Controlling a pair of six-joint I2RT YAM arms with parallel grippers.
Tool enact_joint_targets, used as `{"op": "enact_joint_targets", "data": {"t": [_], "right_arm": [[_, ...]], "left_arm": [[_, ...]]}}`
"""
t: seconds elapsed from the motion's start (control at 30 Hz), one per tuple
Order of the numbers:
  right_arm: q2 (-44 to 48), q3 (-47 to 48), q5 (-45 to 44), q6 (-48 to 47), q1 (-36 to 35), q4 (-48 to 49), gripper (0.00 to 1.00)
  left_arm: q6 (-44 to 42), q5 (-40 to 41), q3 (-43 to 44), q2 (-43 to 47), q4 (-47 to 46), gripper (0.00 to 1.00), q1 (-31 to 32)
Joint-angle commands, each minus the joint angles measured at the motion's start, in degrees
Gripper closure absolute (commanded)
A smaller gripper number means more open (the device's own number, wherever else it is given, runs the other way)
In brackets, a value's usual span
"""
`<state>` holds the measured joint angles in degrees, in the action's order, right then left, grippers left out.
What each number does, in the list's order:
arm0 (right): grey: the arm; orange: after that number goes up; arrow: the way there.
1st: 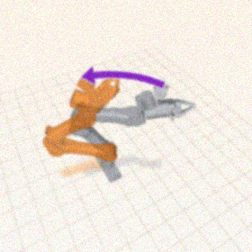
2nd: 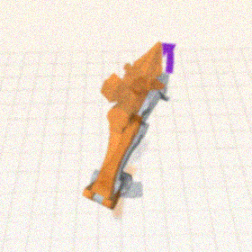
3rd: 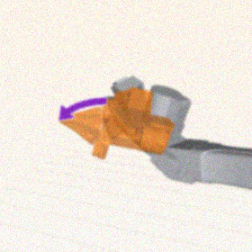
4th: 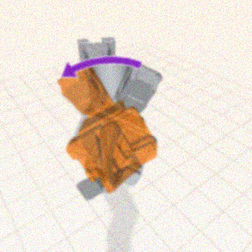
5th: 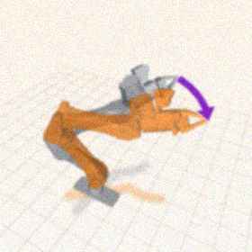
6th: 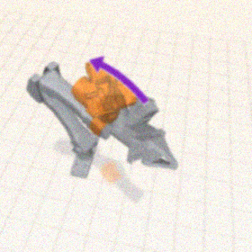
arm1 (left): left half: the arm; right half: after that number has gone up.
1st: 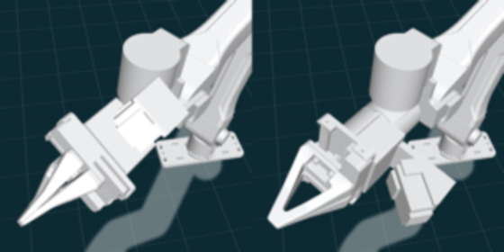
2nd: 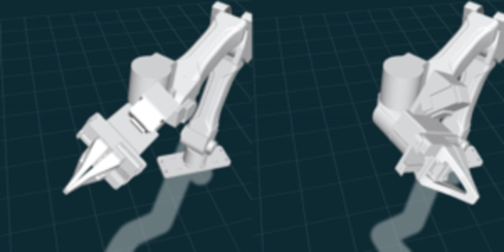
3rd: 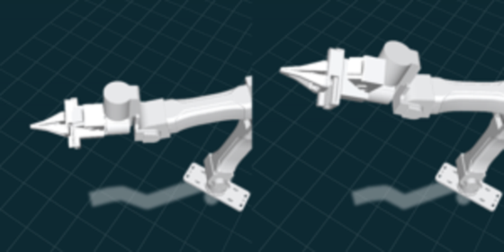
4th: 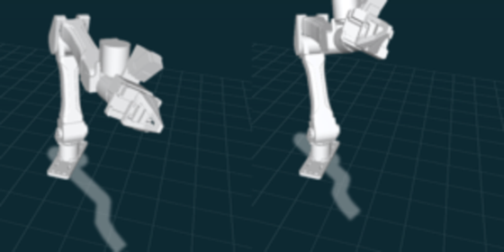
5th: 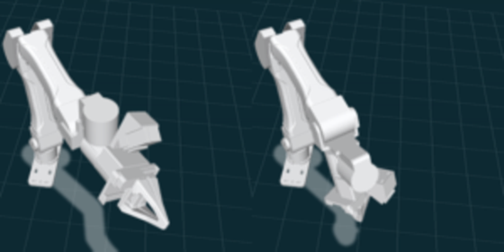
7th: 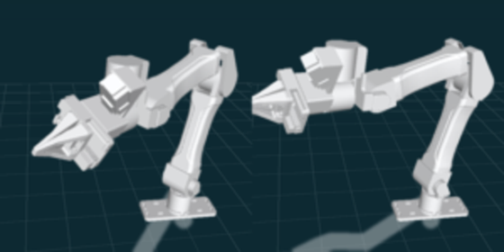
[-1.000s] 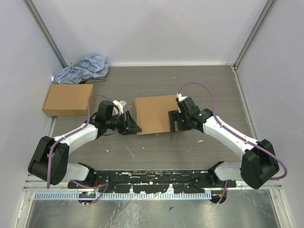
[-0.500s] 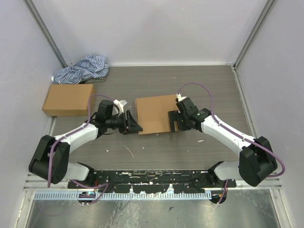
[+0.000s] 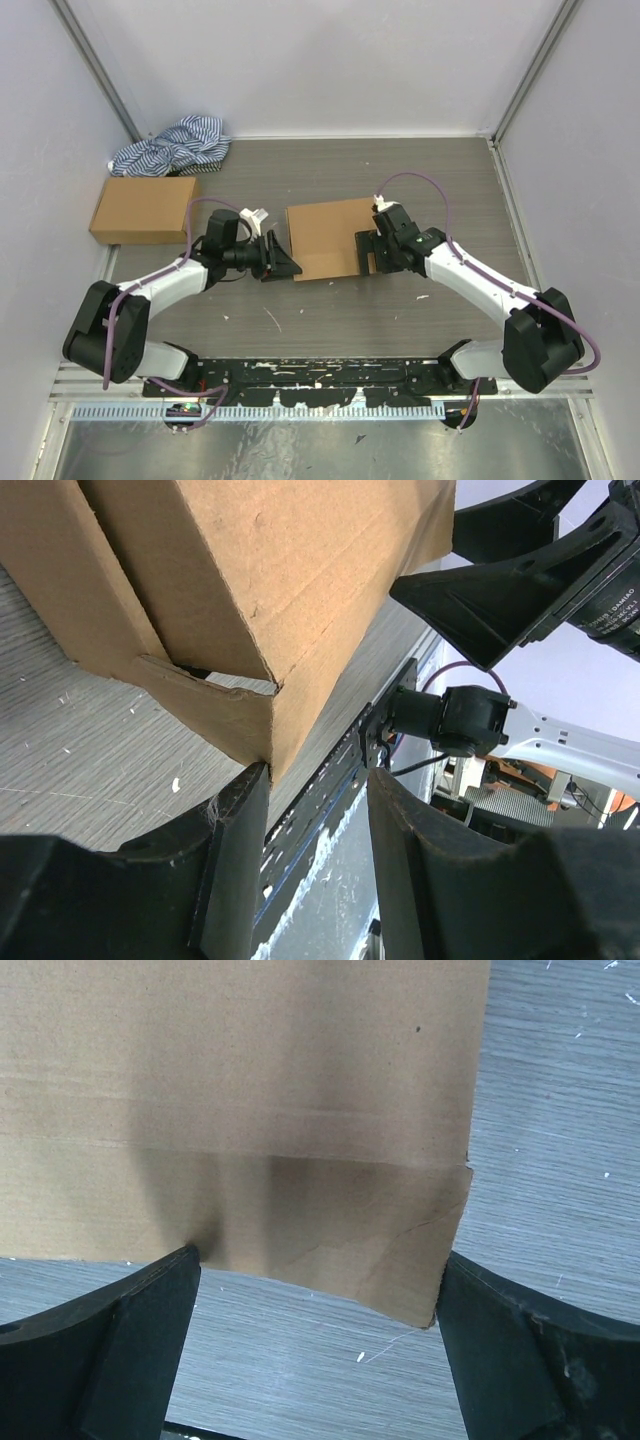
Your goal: Fold the paper box
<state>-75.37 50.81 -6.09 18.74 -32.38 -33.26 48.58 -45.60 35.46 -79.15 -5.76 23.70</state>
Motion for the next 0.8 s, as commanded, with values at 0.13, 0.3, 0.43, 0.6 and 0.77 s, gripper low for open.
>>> {"op": "enact_joint_targets", "data": {"t": [0.13,0.3,0.43,0.6,0.77], "right_arm": [[0.5,0.3,4.0,0.8,0.3,5.4,0.01],[0.2,0.8,5.3,0.9,0.3,5.2,0.02],[-0.2,1.2,6.3,0.8,0.3,5.4,0.02],[-0.6,2.0,6.8,0.7,0.3,5.3,0.02],[-0.6,2.6,7.3,0.6,0.3,5.2,0.02]], "left_arm": [[1.8,-4.1,-0.6,-0.8,-4.5,0.5,0.3],[3.3,-5.1,-1.8,-2.0,-7.0,0.51,0.3],[3.5,-5.2,-2.7,-2.1,-7.1,0.51,0.3],[3.5,-5.0,-4.0,-2.3,-6.9,0.52,0.3],[4.5,-5.1,-5.3,-3.0,-8.5,0.51,0.5]]}}
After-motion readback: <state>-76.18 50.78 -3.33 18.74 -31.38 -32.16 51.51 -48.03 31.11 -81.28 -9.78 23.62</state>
